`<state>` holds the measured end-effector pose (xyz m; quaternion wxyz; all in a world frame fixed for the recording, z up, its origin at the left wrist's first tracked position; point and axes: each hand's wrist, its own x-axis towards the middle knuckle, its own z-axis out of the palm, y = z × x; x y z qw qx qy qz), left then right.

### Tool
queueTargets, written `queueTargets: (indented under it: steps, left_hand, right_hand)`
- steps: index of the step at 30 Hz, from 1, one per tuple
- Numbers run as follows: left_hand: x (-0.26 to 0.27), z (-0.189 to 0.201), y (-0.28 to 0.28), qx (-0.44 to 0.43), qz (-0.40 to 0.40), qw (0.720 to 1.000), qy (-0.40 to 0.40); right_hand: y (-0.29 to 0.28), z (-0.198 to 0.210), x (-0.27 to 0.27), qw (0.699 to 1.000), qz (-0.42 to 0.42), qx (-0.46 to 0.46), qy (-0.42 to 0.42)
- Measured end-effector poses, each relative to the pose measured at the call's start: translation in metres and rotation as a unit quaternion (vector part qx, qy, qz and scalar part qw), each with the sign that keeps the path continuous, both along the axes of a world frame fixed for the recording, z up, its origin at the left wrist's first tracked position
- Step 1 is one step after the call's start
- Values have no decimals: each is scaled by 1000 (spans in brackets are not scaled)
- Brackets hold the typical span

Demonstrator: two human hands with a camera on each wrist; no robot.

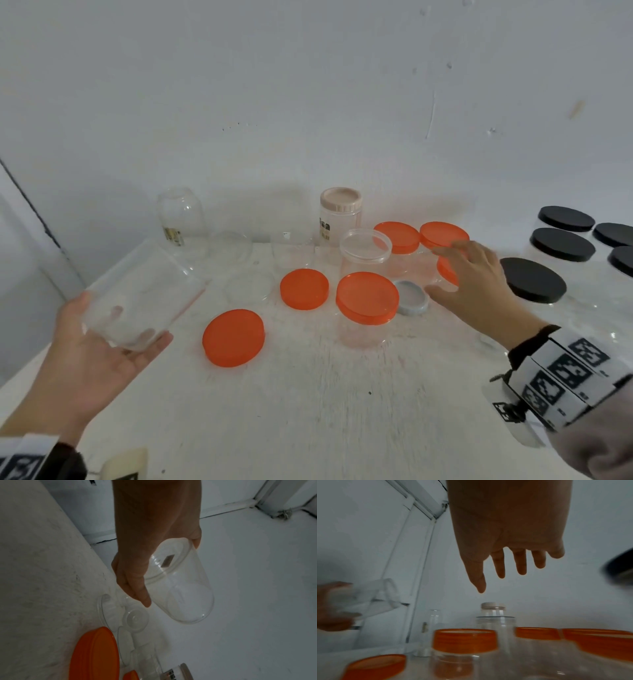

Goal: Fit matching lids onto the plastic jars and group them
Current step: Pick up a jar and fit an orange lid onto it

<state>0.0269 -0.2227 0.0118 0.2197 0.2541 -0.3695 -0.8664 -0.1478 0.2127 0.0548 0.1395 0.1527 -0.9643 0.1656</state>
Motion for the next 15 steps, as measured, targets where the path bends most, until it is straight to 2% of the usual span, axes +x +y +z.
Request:
queueTargets:
  steps: [3, 8, 12, 15]
  left_hand:
    - [5, 15, 6, 27, -46, 998, 14]
    - [16, 0, 5, 45, -30, 999, 4]
    - [25, -13, 1, 84, -39, 996, -4]
    - [30, -20, -2, 82, -53, 995, -7]
  right_hand:
    - [-57, -2, 9, 994, 102, -38, -28]
    - [-155, -15, 12, 971, 223, -60, -67]
    - [-216, -33, -2, 960, 241, -39, -136]
    - [-247, -45, -18, 955, 238, -6, -179]
